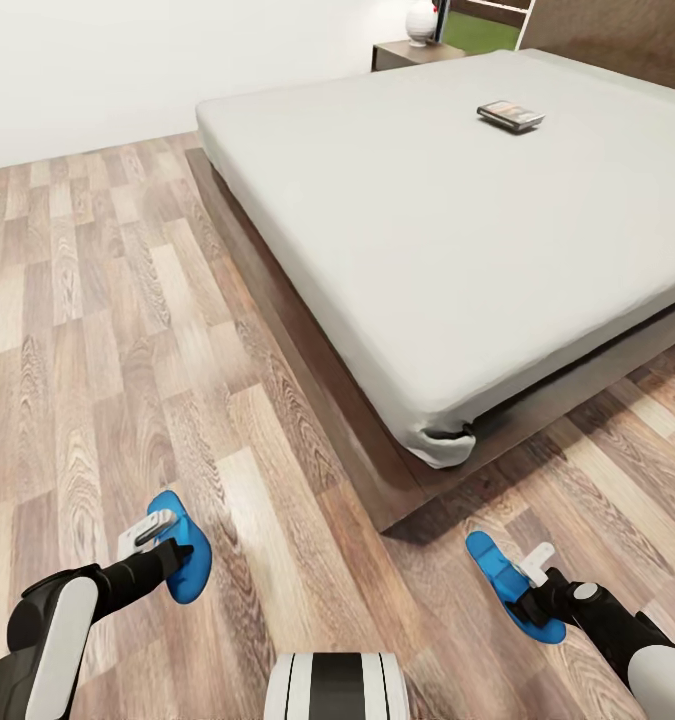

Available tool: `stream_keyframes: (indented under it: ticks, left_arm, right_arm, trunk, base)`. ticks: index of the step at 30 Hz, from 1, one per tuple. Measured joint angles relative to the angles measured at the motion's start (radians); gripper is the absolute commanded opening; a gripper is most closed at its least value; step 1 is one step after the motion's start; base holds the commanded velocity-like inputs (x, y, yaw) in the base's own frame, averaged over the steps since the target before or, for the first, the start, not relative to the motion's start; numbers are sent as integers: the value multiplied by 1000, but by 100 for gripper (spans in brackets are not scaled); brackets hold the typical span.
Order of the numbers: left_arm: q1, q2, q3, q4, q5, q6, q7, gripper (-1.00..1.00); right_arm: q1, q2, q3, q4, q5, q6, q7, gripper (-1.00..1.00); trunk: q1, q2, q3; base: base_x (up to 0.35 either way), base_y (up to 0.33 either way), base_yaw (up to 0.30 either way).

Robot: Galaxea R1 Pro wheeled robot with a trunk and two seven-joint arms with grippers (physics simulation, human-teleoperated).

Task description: In the bedroom, move the book from the bed onto either nightstand, and place the two sandals side by side next to the bed.

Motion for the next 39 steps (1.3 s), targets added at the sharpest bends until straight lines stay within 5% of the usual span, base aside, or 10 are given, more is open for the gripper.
stream_keyframes:
  ticks: [9,10,28,33,35,39]
  left_arm:
    - [0,0,-6,-1,1,0,0,-100]
    - [0,0,-6,-1,1,0,0,-100]
    - [7,-6,-17,-3,4,-10,-5,-100]
    - [16,-15,-66,-7,3,-29,-9,-100]
    - [17,-17,-81,-9,0,-33,-4,-100]
    - [19,-19,-86,-10,-3,-37,4,-100]
  right_arm:
    - [0,0,1,0,0,0,0,-100]
    - [0,0,1,0,0,0,0,100]
    - [0,-2,2,-15,-2,-4,9,100]
    - [27,-9,-12,-198,-55,-21,146,100]
    - [86,-10,-49,-347,-101,11,227,100]
    - [129,-8,-123,-470,-129,72,272,100]
  trunk:
    - [0,0,0]
    - [0,0,0]
    - [0,0,0]
    - [0,0,0]
    - [0,0,0]
    - [0,0,0]
  base:
    - [0,0,0]
    - [0,0,0]
    - [0,0,0]
    - [-27,-15,0]
    - [-168,-123,0]
    - [-159,-119,0]
